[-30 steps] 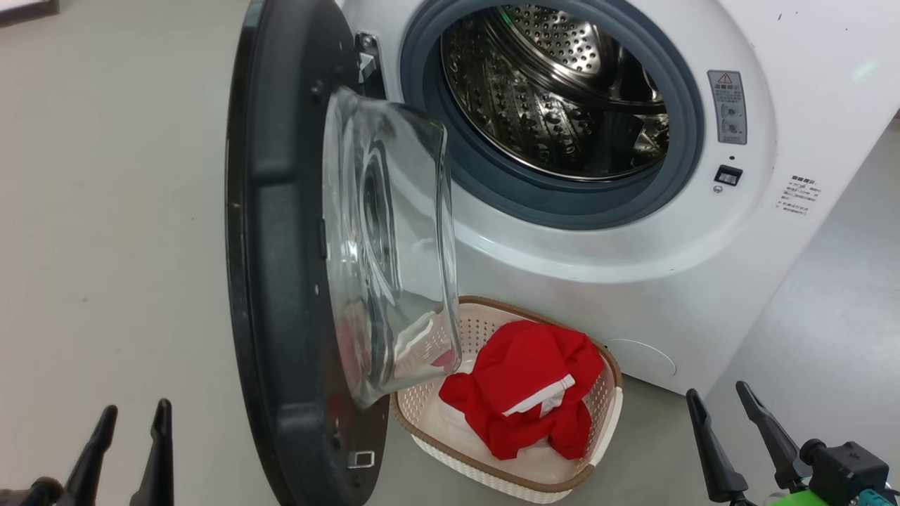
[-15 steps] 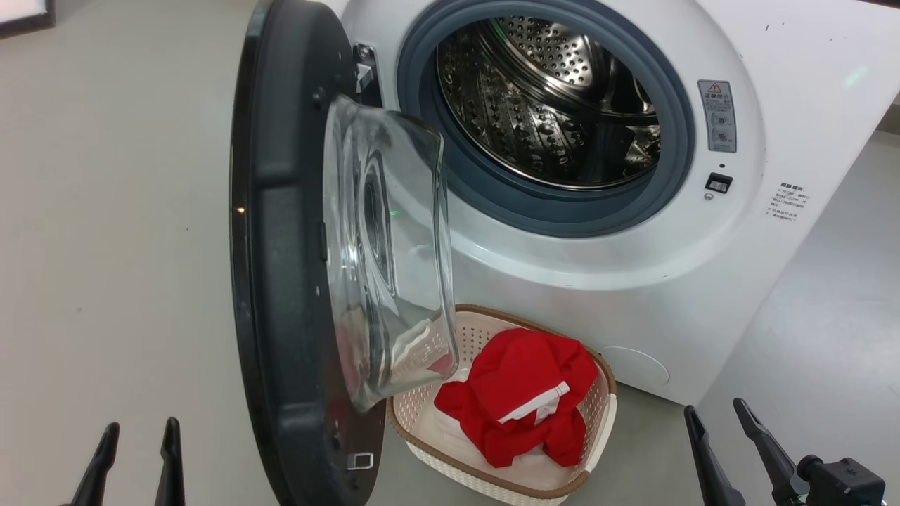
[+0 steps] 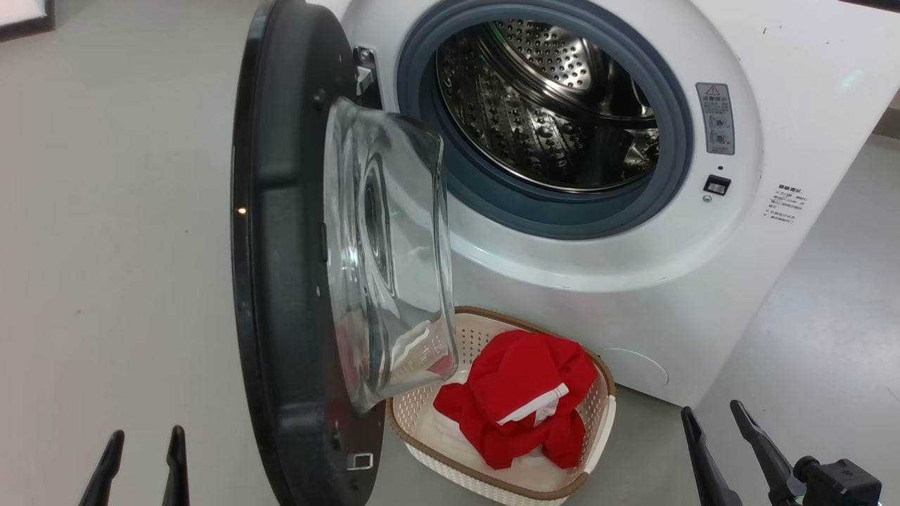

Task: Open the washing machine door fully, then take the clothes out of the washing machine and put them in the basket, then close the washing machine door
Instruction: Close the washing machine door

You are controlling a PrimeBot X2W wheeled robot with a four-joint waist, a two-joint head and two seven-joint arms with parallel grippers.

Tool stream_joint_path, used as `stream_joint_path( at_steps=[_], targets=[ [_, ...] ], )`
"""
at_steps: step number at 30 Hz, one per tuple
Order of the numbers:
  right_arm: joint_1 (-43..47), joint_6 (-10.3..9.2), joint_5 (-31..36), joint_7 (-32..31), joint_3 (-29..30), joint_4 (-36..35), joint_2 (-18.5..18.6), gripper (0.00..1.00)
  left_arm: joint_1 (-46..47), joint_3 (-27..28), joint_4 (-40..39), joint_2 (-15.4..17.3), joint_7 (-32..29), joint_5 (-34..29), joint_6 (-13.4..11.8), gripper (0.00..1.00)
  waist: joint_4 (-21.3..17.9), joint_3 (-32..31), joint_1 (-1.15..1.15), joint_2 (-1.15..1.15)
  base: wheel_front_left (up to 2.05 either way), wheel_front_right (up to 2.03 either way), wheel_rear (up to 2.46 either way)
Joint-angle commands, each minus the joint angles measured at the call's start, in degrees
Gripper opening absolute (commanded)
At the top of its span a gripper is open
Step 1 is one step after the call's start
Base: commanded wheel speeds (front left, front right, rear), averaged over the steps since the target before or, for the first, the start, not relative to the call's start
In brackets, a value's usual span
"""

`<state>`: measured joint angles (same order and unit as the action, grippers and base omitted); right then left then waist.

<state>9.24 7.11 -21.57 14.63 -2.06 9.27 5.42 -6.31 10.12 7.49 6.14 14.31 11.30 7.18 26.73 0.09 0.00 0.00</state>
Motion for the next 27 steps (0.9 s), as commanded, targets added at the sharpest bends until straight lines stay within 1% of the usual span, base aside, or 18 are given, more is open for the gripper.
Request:
stream_joint_path(
  at_steps=[1, 15, 19, 20, 22, 23, 24, 25, 26, 27],
  targets=[
    [-0.73, 0.37, 0.29, 0.37, -0.91, -1.14, 0.92, 1.0, 0.51, 2.28, -1.13, 0.38, 0.69, -0.56, 0.31, 1.0, 0.01, 0.05, 0.0, 0.0, 0.0, 0.0, 0.0],
    [-1.05, 0.37, 0.28, 0.37, -0.94, -1.17, 0.93, 1.0, 1.18, 2.88, -1.54, 0.15, 0.69, -0.64, 0.31, 1.0, 0.14, 0.14, 0.0, 0.0, 0.0, 0.0, 0.0],
    [-1.13, 0.37, 0.24, 0.37, -1.04, -1.16, 0.91, 1.0, 1.79, 3.19, -2.51, 0.33, 0.69, 0.9, 0.31, 1.0, 0.16, 0.06, 0.0, 0.0, 0.0, 0.0, 0.0],
    [-1.15, 0.37, 0.24, 0.37, -1.05, -1.16, 0.92, 1.0, 2.1, 3.25, -2.9, 0.52, 0.69, 1.41, 0.31, 0.98, 0.17, 0.08, 0.0, 0.0, 0.0, 0.0, 0.0],
    [-1.23, 0.37, 0.25, 0.37, -1.07, -1.17, 0.93, 1.0, 2.84, 3.37, -3.72, 1.16, 0.69, 2.34, 0.31, 0.7, 0.2, 0.13, 0.0, 0.0, 0.0, 0.0, 0.0],
    [-1.23, 0.37, 0.25, 0.37, -1.07, -1.17, 0.93, 1.0, 2.84, 3.37, -3.72, 1.16, 0.69, 2.34, 0.31, 0.7, 0.2, 0.13, 0.0, 0.0, 0.0, 0.0, 0.0],
    [-1.29, 0.37, 0.25, 0.37, -1.1, -1.17, 0.95, 1.0, 3.3, 3.42, -4.14, 1.56, 0.69, 2.89, 0.31, 0.49, 0.22, 0.17, 0.0, 0.0, 0.0, 0.0, 0.0],
    [-1.36, 0.37, 0.26, 0.37, -1.12, -1.18, 0.96, 1.0, 3.82, 3.52, -4.61, 2.03, 0.69, 3.35, 0.31, 0.34, 0.24, 0.23, 0.0, 0.0, 0.0, 0.0, 0.0],
    [-1.45, 0.37, 0.27, 0.37, -1.15, -1.17, 0.96, 1.0, 4.33, 3.52, -4.99, 2.57, 0.69, 3.78, 0.31, 0.11, 0.24, 0.27, 0.0, 0.0, 0.0, 0.0, 0.0],
    [-1.54, 0.37, 0.28, 0.37, -1.16, -1.17, 0.96, 1.0, 4.84, 3.39, -5.34, 3.18, 0.69, 4.18, 0.31, 0.0, 0.25, 0.29, 0.0, 0.0, 0.0, 0.0, 0.0]
  ],
)
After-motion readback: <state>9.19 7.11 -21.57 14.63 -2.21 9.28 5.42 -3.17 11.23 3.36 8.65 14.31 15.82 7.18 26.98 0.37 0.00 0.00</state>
